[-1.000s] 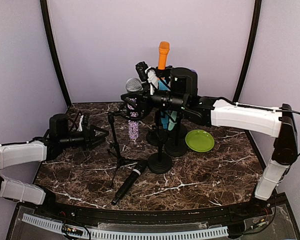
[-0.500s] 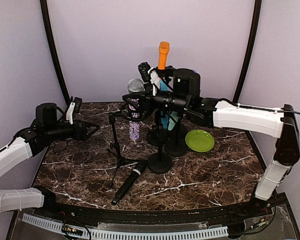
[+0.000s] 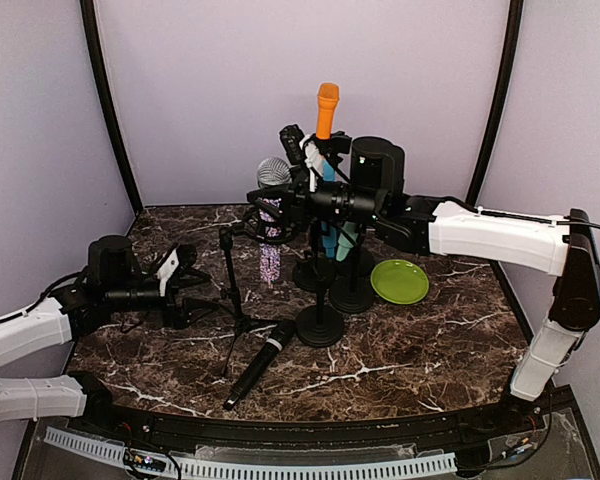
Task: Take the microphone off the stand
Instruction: Unscrew the knob on the microphone stand.
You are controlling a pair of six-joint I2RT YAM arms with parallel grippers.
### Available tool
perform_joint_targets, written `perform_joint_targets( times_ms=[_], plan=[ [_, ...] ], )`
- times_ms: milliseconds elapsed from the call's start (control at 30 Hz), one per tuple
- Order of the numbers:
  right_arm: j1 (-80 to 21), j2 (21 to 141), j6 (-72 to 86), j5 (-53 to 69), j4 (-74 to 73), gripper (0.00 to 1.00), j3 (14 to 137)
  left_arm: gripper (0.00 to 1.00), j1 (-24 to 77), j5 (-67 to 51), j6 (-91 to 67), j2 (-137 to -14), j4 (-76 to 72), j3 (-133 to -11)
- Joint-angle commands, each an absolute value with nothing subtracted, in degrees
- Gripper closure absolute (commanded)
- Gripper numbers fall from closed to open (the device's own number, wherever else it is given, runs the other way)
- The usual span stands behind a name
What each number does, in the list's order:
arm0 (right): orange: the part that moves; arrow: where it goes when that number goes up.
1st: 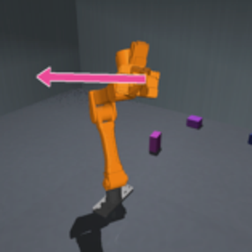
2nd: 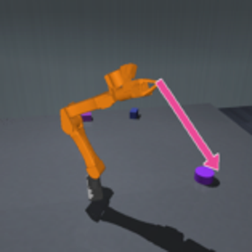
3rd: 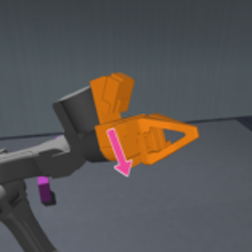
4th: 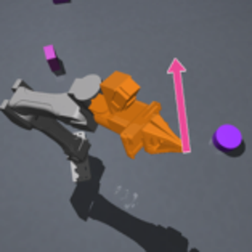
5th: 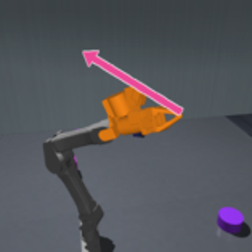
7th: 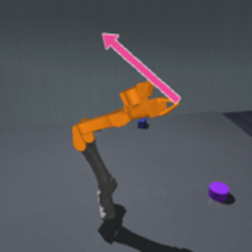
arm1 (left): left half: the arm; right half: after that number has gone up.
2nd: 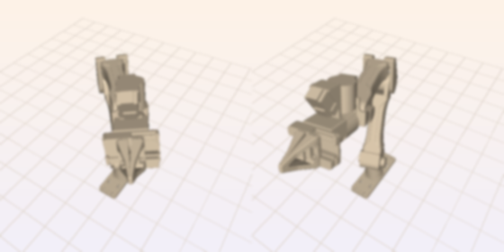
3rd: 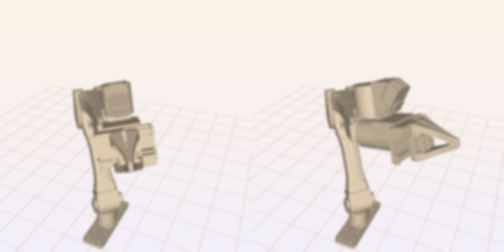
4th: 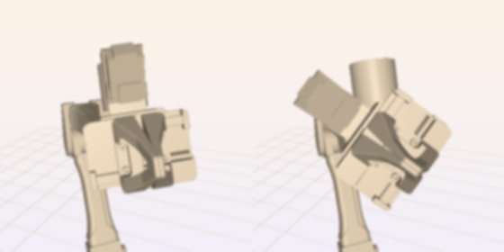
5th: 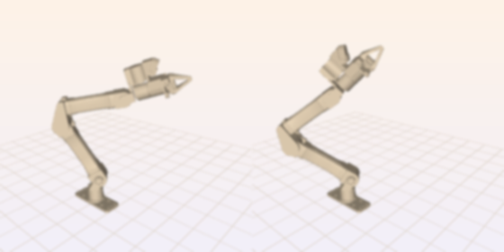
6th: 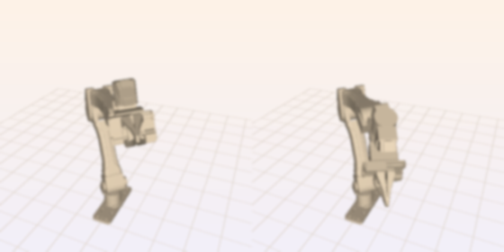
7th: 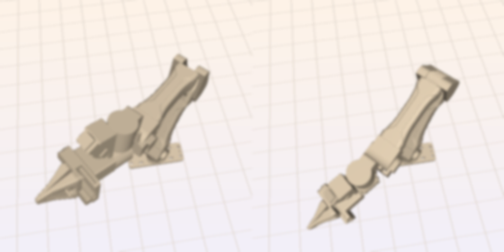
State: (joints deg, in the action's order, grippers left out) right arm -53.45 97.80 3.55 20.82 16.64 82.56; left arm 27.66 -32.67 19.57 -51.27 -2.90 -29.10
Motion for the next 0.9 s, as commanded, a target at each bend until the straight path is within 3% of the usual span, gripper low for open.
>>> perform_joint_targets(
  times_ms=[0, 200, 367, 867],
  plan=[
    [-53.2, 95.0, 4.8, 23.0, 20.1, 0.85, 81.9, 0.29, 28.7, -31.6, 27.1, -50.2, -9.9, -26.3],
    [-53.2, 94.9, 4.9, 23.5, 20.2, 0.85, 81.9, 0.31, 29.4, -32.9, 28.8, -54.1, -11.5, -27.1],
    [-53.2, 94.8, 5.1, 23.7, 20.4, 0.85, 81.8, 0.43, 29.6, -33.9, 29.7, -57.5, -11.9, -28.6],
    [-53.2, 95.0, 5.4, 24.3, 21.0, 0.85, 81.6, 0.57, 30.0, -34.2, 28.9, -60.6, -14.4, -28.2]
  ],
)
